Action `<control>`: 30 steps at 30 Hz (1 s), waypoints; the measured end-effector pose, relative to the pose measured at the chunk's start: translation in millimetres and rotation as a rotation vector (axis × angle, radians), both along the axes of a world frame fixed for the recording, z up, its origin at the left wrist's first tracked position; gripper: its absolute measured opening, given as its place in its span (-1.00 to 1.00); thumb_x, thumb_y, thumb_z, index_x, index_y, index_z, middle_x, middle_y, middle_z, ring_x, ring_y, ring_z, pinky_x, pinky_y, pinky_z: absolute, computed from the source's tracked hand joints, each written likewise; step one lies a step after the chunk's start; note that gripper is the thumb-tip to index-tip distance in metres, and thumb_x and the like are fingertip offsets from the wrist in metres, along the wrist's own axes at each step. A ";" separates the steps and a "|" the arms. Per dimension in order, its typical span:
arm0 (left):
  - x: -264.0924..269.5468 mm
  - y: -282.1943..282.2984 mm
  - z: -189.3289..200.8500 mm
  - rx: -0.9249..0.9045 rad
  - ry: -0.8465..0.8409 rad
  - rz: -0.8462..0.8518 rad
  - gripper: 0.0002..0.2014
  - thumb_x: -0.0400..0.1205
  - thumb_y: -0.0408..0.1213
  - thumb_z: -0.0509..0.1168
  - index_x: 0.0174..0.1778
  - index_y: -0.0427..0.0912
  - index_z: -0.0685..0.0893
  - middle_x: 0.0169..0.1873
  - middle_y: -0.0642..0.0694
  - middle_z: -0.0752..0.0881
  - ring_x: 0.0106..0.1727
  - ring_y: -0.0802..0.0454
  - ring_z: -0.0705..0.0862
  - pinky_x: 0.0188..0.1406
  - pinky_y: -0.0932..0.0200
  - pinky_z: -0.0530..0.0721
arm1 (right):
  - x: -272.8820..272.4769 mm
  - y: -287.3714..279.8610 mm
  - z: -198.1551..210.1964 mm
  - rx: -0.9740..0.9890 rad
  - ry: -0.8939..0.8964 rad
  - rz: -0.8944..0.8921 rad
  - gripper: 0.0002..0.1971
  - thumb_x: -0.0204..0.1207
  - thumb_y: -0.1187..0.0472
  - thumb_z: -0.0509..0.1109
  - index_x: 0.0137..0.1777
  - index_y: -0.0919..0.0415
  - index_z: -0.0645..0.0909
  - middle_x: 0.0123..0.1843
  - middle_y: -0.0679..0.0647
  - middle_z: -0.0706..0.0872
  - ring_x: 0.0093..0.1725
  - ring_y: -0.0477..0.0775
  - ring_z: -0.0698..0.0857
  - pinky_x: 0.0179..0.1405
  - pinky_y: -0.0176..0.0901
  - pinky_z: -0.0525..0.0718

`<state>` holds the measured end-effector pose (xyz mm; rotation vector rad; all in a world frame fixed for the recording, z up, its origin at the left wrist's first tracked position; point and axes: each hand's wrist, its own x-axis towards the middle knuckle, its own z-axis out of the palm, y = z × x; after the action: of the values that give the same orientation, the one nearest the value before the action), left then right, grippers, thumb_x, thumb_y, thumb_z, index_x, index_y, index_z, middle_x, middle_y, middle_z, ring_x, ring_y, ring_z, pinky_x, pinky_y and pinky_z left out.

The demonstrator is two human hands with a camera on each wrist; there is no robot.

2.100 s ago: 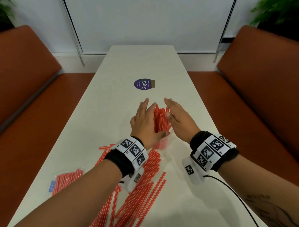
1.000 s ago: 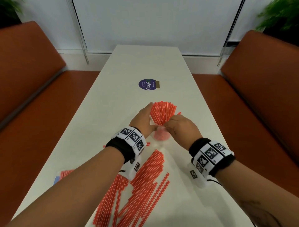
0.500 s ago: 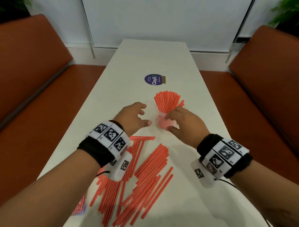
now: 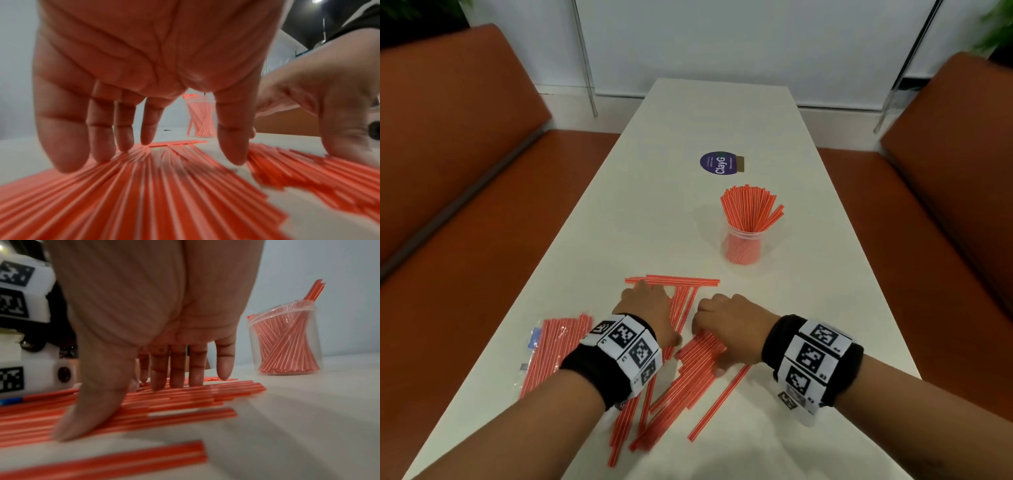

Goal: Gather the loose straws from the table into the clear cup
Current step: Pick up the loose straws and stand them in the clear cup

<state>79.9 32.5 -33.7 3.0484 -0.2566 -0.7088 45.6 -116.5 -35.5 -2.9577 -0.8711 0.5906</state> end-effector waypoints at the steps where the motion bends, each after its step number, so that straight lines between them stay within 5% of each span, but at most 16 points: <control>1: 0.8 1.2 -0.7 0.005 0.002 0.007 -0.27 0.41 0.03 0.44 0.41 -0.20 0.33 0.38 -0.21 0.39 0.38 -0.19 0.43 0.22 0.02 0.55 | 0.8 -0.1 -1.3 0.014 -0.005 -0.008 -0.45 0.31 -0.04 0.54 0.28 0.11 0.51 0.24 0.04 0.55 0.21 0.10 0.49 0.01 -0.11 0.38; 4: 6.5 1.3 -2.7 -0.024 0.016 0.015 -0.41 0.45 -0.12 0.42 0.34 -0.23 0.38 0.32 -0.24 0.44 0.32 -0.20 0.50 0.13 0.06 0.57 | 2.6 -2.6 -4.4 0.030 -0.025 -0.021 -0.66 0.44 0.05 0.45 0.18 0.11 0.56 0.18 0.05 0.59 0.18 0.12 0.52 -0.05 -0.14 0.32; 9: 12.0 -6.7 -5.3 -0.101 0.026 -0.033 -0.58 0.43 -0.33 0.41 0.17 -0.30 0.46 0.12 -0.23 0.62 0.09 -0.15 0.65 -0.15 0.15 0.56 | 2.6 -5.9 -8.1 -0.114 -0.105 0.041 -0.73 0.60 0.21 0.23 0.28 0.20 0.48 0.22 0.13 0.56 0.19 0.19 0.51 -0.04 -0.04 0.34; 18: 19.5 -15.2 -11.0 -0.084 0.069 -0.068 -0.75 0.59 -0.45 0.18 0.17 -0.41 0.56 0.15 -0.28 0.70 0.14 -0.17 0.70 -0.02 0.11 0.63 | -1.9 -10.8 -4.9 -0.212 -0.139 0.031 -0.68 0.61 0.38 0.06 0.33 0.32 0.40 0.24 0.25 0.54 0.20 0.24 0.50 0.12 0.04 0.40; 22: 23.5 -10.5 -12.9 -0.045 0.143 -0.104 -0.77 0.65 -0.49 0.04 -0.20 -0.30 0.59 -0.17 -0.15 0.63 0.00 -0.08 0.59 -0.19 0.21 0.53 | -0.4 -16.5 -3.6 -0.223 -0.147 0.007 -0.68 0.58 0.41 0.06 0.31 0.31 0.40 0.21 0.24 0.57 0.17 0.22 0.52 0.11 0.03 0.39; 26: 22.7 -7.9 -9.1 -0.150 0.107 -0.057 -0.70 0.70 -0.44 0.01 0.33 -0.40 0.44 0.27 -0.29 0.60 0.28 -0.17 0.60 0.10 0.11 0.55 | 1.0 -21.6 -0.1 -0.200 -0.147 -0.011 -0.72 0.59 0.40 0.06 0.27 0.27 0.39 0.16 0.21 0.60 0.10 0.20 0.54 0.12 0.01 0.40; 30: 24.0 -6.3 2.4 -0.453 0.094 0.086 -0.81 0.66 -0.45 0.01 0.17 -0.33 0.39 0.19 -0.26 0.63 -0.03 -0.13 0.64 -0.08 0.00 0.61 | 4.0 -26.4 1.7 -0.161 -0.171 -0.030 -0.68 0.56 0.45 0.05 0.27 0.25 0.38 0.08 0.19 0.64 -0.07 0.18 0.51 0.11 -0.01 0.41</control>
<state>103.9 26.2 -31.3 2.5743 -0.2436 -0.6773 49.6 -143.0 -33.8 -3.1994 -0.8257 0.4315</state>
